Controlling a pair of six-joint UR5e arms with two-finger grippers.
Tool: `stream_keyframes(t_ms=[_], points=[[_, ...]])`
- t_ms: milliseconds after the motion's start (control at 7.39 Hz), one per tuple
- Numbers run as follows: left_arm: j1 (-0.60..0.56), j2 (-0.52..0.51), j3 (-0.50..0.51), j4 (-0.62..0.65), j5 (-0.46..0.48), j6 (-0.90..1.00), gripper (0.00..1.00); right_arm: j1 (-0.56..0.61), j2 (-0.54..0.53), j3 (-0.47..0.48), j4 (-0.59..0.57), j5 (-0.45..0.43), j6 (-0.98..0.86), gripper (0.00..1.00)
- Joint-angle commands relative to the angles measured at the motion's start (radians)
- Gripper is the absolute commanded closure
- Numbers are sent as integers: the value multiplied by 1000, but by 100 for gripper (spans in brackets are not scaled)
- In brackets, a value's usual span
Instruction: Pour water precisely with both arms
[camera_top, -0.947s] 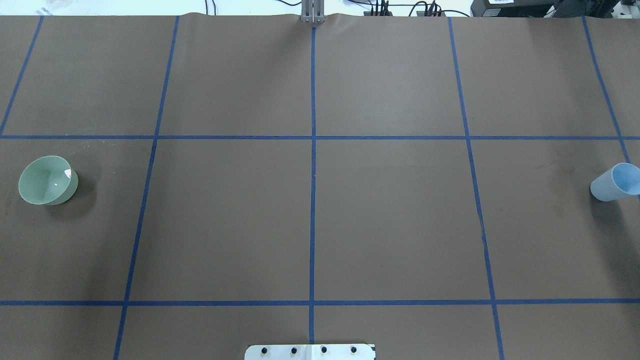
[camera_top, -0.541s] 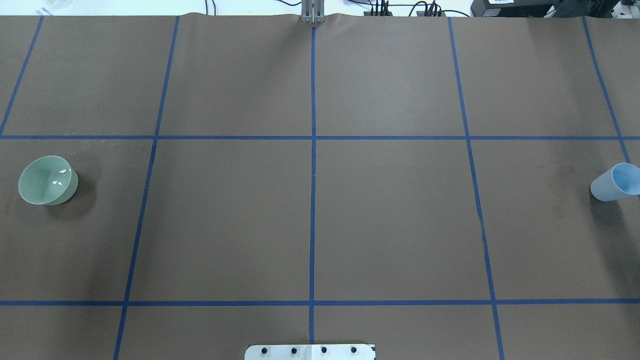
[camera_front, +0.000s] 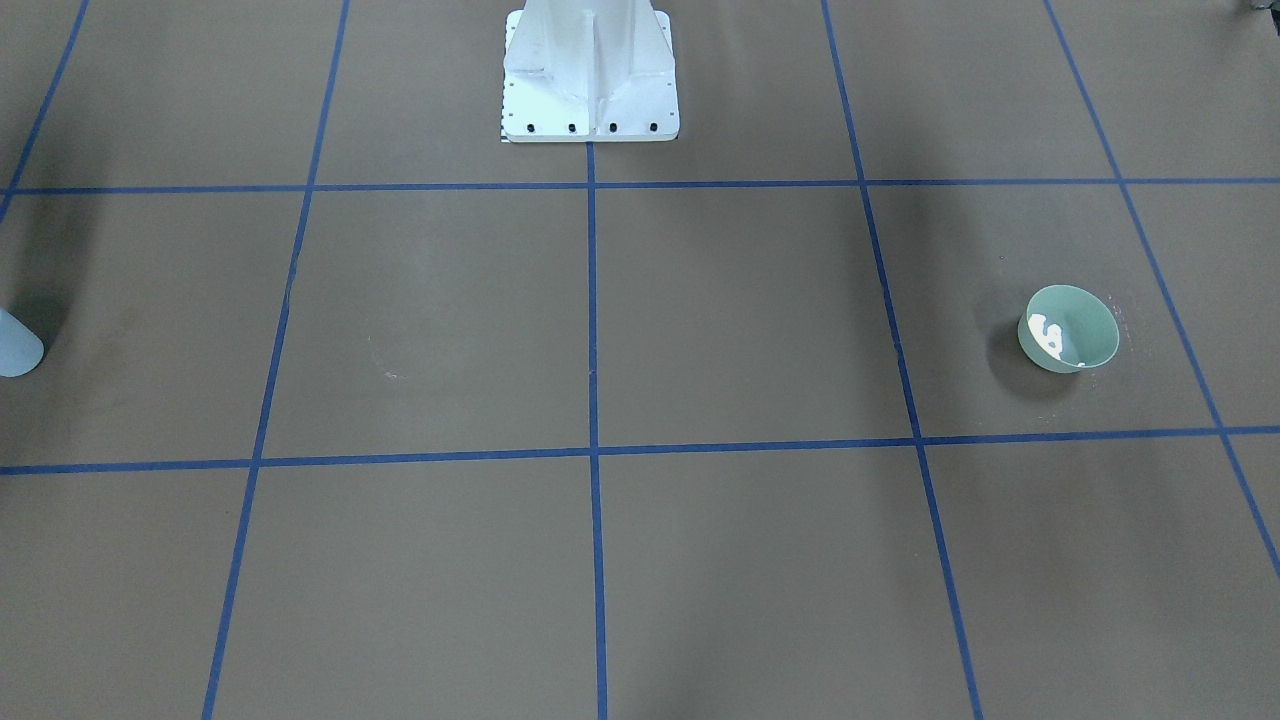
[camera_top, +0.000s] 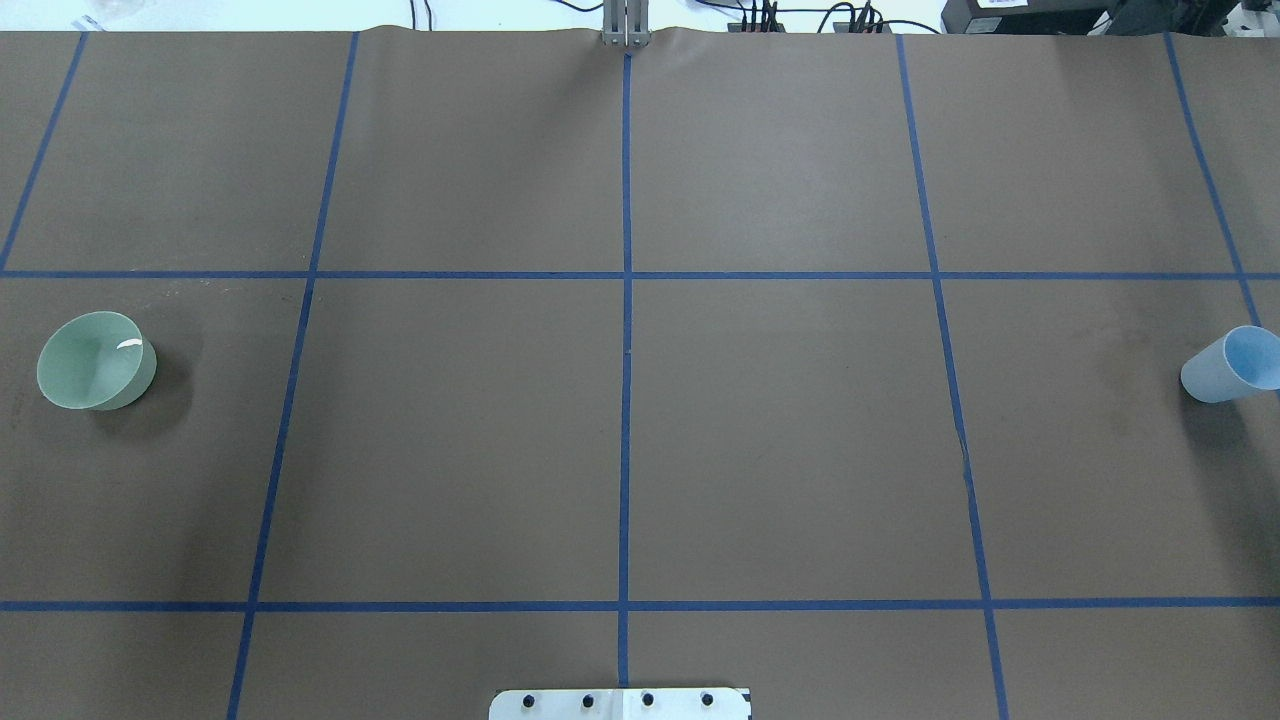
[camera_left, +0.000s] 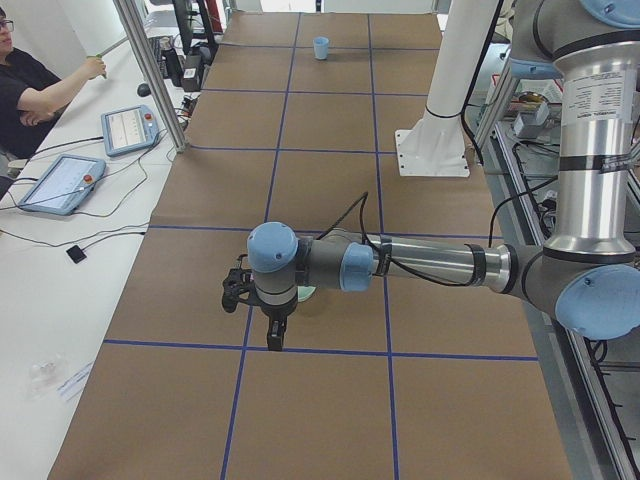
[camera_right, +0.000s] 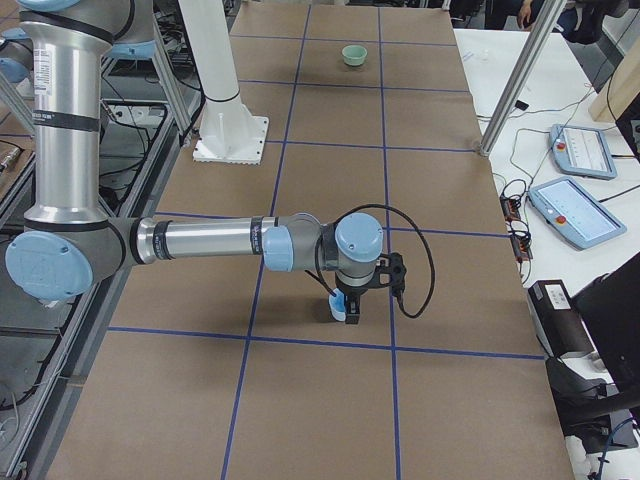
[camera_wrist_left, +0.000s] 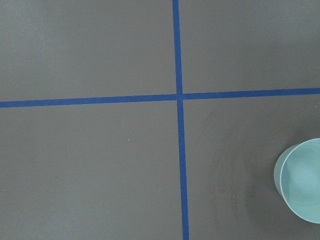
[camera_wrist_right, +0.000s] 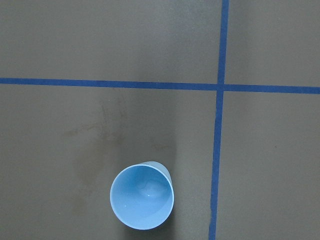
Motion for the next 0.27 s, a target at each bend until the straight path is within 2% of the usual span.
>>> stream_keyframes(t_ms=[0, 135], points=[[0, -2, 2, 2, 1, -1, 0, 11, 1, -9, 2, -3, 11, 0], [2, 0, 0, 2, 1, -1, 0, 11, 1, -9, 2, -3, 11, 0]])
